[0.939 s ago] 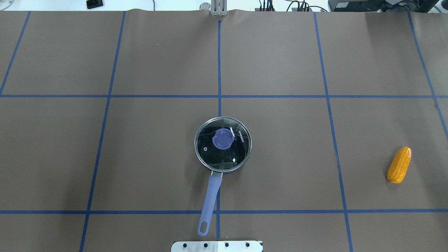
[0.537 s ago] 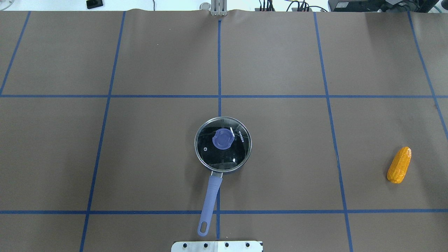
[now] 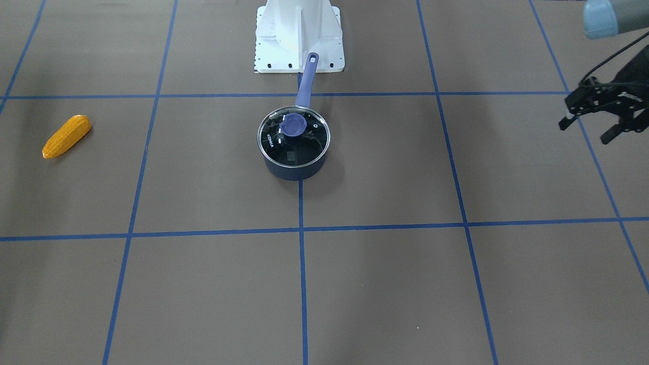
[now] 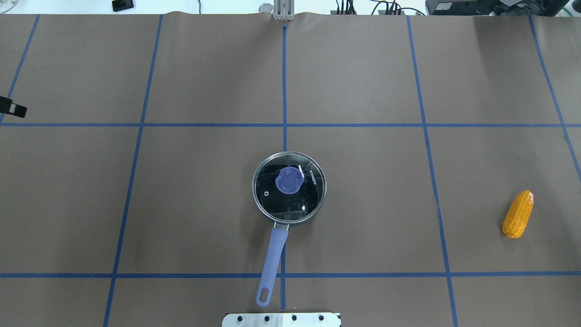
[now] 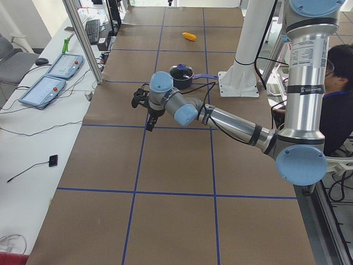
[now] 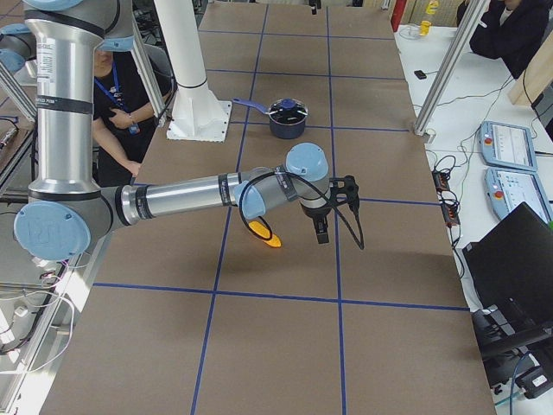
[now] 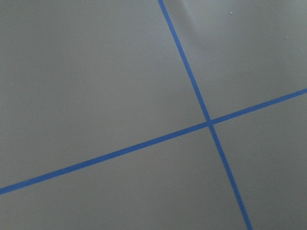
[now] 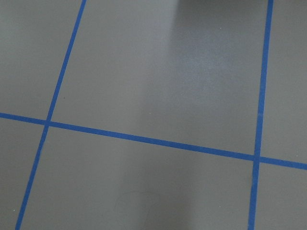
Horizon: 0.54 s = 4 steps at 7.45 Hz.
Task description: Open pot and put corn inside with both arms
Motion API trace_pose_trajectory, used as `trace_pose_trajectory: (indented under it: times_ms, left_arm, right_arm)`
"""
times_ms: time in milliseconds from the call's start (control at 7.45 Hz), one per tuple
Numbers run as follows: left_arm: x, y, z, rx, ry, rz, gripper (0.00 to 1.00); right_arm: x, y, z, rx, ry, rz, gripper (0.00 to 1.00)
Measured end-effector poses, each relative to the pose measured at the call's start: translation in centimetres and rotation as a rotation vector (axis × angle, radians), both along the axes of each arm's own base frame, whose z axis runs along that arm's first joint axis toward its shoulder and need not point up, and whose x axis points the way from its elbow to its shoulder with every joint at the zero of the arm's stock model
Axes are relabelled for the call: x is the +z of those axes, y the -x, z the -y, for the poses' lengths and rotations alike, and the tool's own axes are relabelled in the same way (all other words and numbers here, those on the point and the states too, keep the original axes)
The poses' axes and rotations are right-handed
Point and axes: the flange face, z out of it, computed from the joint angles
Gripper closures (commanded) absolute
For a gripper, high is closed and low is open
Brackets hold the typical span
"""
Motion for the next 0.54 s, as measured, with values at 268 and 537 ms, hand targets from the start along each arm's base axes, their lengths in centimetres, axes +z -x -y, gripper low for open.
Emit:
trace_pose_trajectory:
  times_ms: [268, 537]
  left_arm:
    - [-6.5, -9.0, -0.6, -0.051, 0.117, 0.013, 0.01]
    - [-15.1, -18.6, -2.2, -0.075, 0.205, 0.067, 0.01]
  right_arm:
    - [-0.1, 3.3, 0.1, 0.060, 0.074, -0.054, 0.00]
    - [-0.3, 6.2, -0.3, 0.087, 0.118, -0.061, 0.00]
